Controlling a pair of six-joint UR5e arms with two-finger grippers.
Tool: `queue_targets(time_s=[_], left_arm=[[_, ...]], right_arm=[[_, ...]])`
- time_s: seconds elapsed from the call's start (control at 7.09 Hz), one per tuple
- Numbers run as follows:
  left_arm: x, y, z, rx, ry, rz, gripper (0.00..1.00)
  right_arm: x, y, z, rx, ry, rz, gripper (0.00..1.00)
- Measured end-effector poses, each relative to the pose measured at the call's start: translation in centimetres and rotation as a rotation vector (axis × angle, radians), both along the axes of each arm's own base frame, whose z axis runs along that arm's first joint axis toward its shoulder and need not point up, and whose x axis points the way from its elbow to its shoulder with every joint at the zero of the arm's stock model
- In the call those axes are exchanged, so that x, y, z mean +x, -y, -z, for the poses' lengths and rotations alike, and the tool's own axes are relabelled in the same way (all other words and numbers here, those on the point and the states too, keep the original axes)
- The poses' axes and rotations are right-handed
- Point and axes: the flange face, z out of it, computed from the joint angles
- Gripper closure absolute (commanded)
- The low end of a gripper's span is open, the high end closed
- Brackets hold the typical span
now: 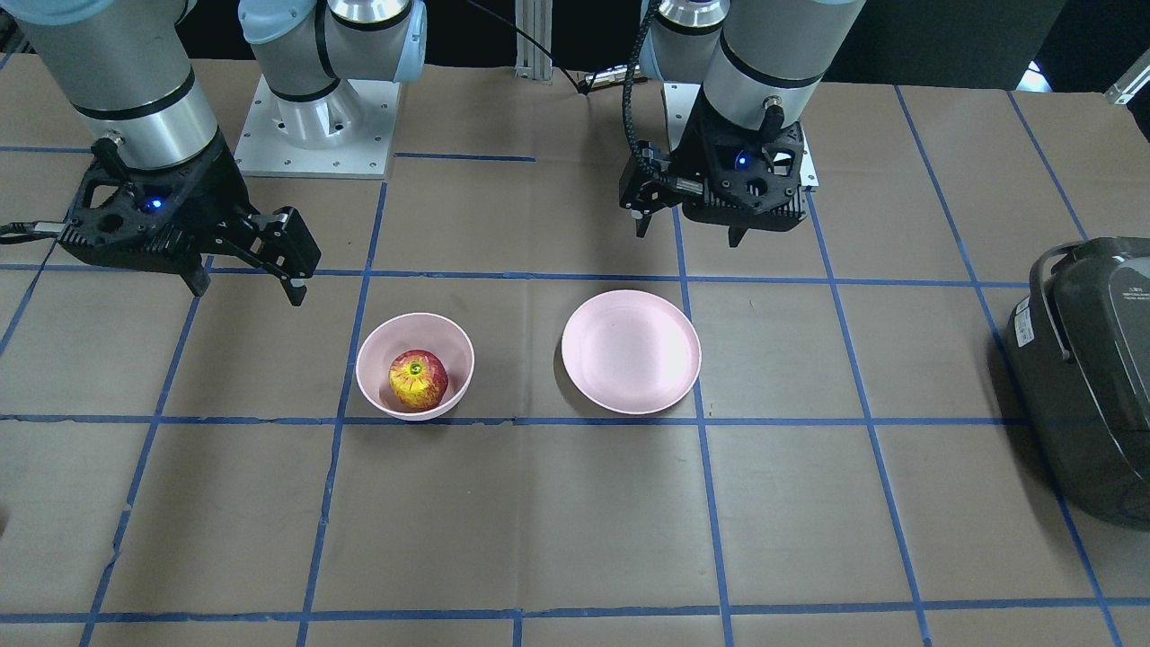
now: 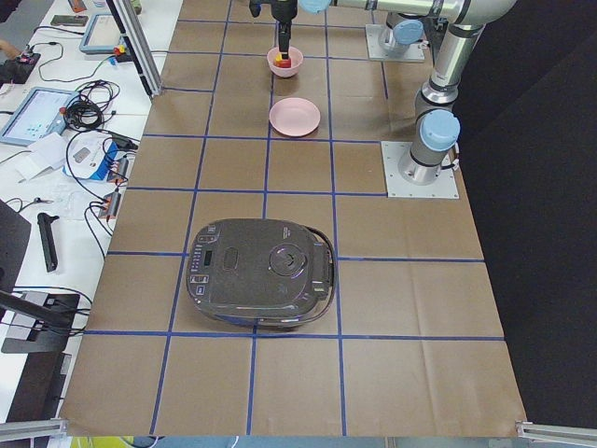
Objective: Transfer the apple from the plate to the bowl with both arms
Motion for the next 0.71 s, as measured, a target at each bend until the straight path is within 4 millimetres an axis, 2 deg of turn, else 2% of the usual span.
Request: queue_targets(time_s=[0.28,0.71], left_arm=[[1.5,-0.7,0.5,0.006,0.02,-0.018,0.0],[1.7,-0.7,0.6,0.008,0.021,-0.019,0.0]], right_arm=[[0.1,0.0,0.0,0.0,0.009,-0.002,0.0],[1.4,-0.5,-0.4,-0.012,0.01,-0.023,0.0]])
